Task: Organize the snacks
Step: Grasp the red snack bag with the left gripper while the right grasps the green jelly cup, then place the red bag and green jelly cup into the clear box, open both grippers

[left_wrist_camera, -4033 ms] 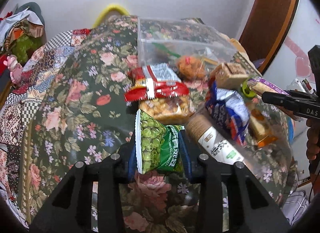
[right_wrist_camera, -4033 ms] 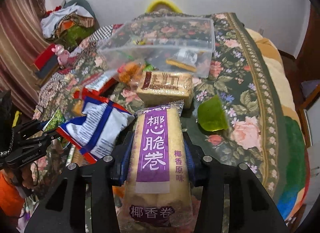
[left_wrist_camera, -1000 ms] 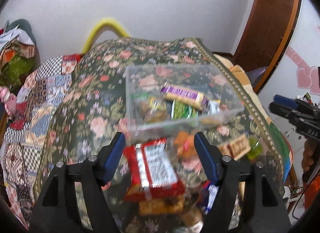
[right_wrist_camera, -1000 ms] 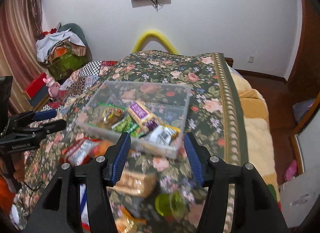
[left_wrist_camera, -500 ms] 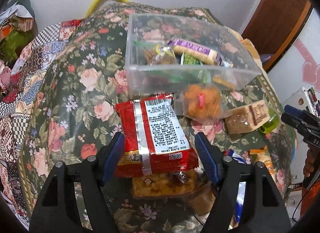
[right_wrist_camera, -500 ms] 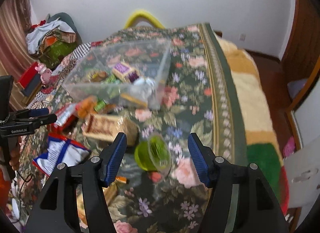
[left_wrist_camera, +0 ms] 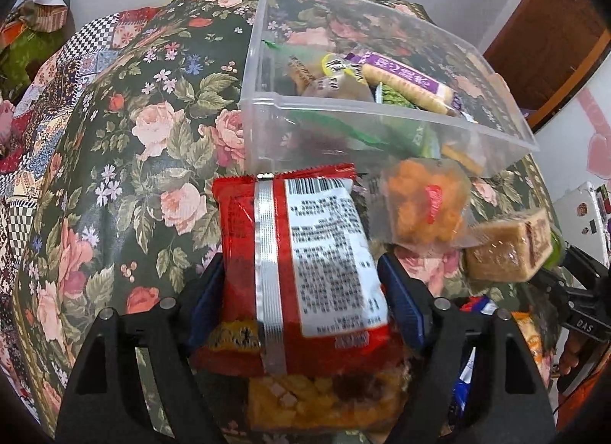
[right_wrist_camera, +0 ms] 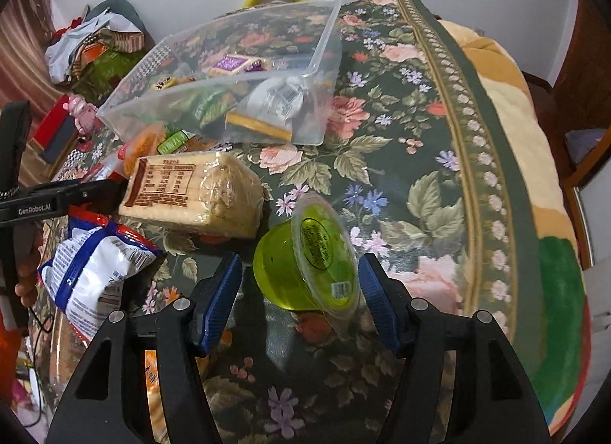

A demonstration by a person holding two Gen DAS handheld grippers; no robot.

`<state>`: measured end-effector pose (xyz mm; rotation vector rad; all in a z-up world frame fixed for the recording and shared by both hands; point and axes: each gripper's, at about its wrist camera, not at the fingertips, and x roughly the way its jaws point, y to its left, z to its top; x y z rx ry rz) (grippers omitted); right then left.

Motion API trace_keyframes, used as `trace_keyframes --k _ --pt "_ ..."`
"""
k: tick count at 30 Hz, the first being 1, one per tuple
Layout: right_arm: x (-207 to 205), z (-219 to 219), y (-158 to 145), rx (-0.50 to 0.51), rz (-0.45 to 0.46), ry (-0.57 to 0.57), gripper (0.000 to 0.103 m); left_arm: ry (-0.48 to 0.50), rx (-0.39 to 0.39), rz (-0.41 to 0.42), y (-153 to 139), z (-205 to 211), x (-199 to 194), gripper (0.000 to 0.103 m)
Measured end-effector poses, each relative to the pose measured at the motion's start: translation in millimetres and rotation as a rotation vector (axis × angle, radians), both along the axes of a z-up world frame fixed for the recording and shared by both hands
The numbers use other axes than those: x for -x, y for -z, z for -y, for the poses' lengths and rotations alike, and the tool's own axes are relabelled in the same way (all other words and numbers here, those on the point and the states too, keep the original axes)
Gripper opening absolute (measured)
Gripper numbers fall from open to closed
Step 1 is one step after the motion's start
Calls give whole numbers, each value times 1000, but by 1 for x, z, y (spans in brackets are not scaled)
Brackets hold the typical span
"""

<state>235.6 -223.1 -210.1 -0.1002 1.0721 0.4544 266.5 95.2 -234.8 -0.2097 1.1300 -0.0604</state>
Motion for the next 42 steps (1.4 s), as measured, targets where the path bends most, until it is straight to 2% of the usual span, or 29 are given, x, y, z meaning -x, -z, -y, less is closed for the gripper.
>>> trace_keyframes --k 1,3,5,7,15,21,27,36,42 --pt "0 -1 0 6 8 -1 60 -3 -1 2 1 0 -2 78" --pt "0 -3 0 23 25 -3 50 -7 -2 9 3 0 -4 78" --pt "0 -3 0 19 29 -8 48 -10 -3 23 4 -1 -5 77" --pt "0 -2 -1 14 36 -8 48 -10 -14 37 3 -1 -3 67" --pt "1 1 -12 -16 56 8 40 -30 -26 107 -23 -9 18 66" --pt "0 5 -23 -39 81 22 40 -33 -65 188 -58 -13 34 66" --pt "-1 6 -47 -58 136 23 40 -29 -65 253 -89 -9 35 66" --pt "-20 -10 -89 -92 243 5 40 -3 -84 326 -118 6 13 66" --pt "-36 -25 -107 -113 289 -7 40 11 -85 349 -126 17 -5 66"
